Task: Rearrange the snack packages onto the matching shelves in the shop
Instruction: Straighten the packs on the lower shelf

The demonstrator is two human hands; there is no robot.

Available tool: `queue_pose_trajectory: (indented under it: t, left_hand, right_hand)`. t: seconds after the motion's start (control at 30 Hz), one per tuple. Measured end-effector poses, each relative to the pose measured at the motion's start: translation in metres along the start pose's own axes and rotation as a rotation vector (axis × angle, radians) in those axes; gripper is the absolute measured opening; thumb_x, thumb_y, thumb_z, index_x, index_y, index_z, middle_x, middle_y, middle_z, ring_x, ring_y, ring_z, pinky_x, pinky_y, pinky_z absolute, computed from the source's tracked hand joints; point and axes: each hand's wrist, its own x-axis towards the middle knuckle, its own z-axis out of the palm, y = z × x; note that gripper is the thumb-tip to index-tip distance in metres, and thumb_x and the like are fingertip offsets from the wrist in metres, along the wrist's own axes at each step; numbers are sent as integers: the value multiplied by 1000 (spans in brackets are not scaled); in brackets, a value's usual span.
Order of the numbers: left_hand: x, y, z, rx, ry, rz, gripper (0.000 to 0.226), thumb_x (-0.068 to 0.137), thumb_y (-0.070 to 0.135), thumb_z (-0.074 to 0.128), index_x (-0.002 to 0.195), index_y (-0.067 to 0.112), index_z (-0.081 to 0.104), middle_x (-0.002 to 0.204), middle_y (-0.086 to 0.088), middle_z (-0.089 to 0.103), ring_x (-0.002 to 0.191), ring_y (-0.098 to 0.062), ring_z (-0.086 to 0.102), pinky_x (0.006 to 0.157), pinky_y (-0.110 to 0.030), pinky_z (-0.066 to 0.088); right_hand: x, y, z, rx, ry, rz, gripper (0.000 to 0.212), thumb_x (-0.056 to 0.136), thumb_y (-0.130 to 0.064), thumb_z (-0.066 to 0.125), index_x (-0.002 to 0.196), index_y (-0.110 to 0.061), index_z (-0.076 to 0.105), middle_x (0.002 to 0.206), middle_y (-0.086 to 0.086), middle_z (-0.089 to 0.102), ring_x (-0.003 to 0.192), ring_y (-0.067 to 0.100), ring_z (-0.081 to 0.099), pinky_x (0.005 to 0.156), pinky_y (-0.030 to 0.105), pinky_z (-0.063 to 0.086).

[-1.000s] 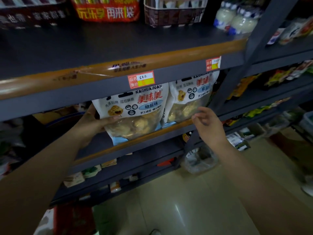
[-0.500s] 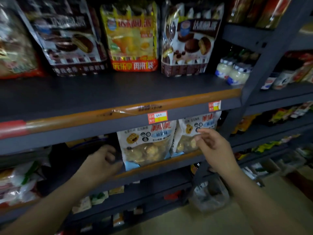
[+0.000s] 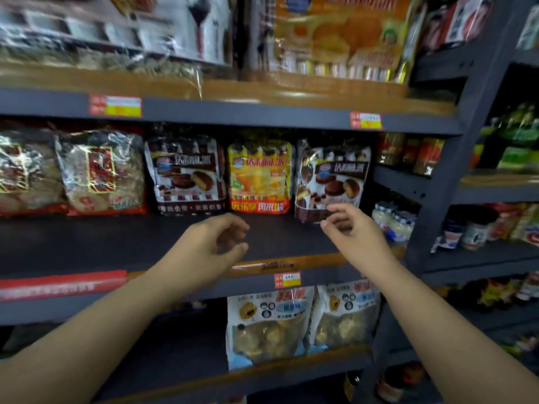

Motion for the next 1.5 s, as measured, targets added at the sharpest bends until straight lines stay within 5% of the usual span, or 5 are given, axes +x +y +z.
queue_pose_trajectory:
  t: [0.4,0.6,0.77,0.97,1.5]
  left_hand:
    - [-14,13,-56,275,121,183,22,86,30,61,108,31,58,93,26,56,85,6,57,73,-9,45]
    - [-15,61,-166,346,679,338,9,84,21,57,93,20,58,79,10,56,76,-3,54,69,-7,41]
    - [8,47,-255,443,1025,-27,54,82,19,68,126,2,41,127,-22,38,119,-34,39,98,-39,33]
    - [18,-4,-310,36,730,-485,137,43,74,74,147,24,0,148,-20,31,126,-37,45,100,-55,42]
    - [24,-34,-322,282,543,-525,94,80,53,63,147,5,17,146,-18,36,128,-34,40,96,-41,38]
  right_hand:
    - [-5,-60,-13,-1,-97,-200,15,88,-24,64,102,-27,63,89,-10,63,84,1,60,72,13,46]
    - [3,-178,-48,147,127,-569,8,89,-24,61,96,-28,62,84,-16,64,77,0,61,67,9,47]
    - [60,-254,-30,35,15,-425,75,85,-53,58,144,-18,29,136,-2,50,112,16,56,85,26,45]
    - [92,-284,2,-60,-148,-162,112,77,-70,54,151,-12,-6,159,10,16,137,33,34,100,39,39]
    - [105,-290,0,204,-323,-79,93,65,-43,81,139,-9,38,145,10,43,127,25,43,103,38,33]
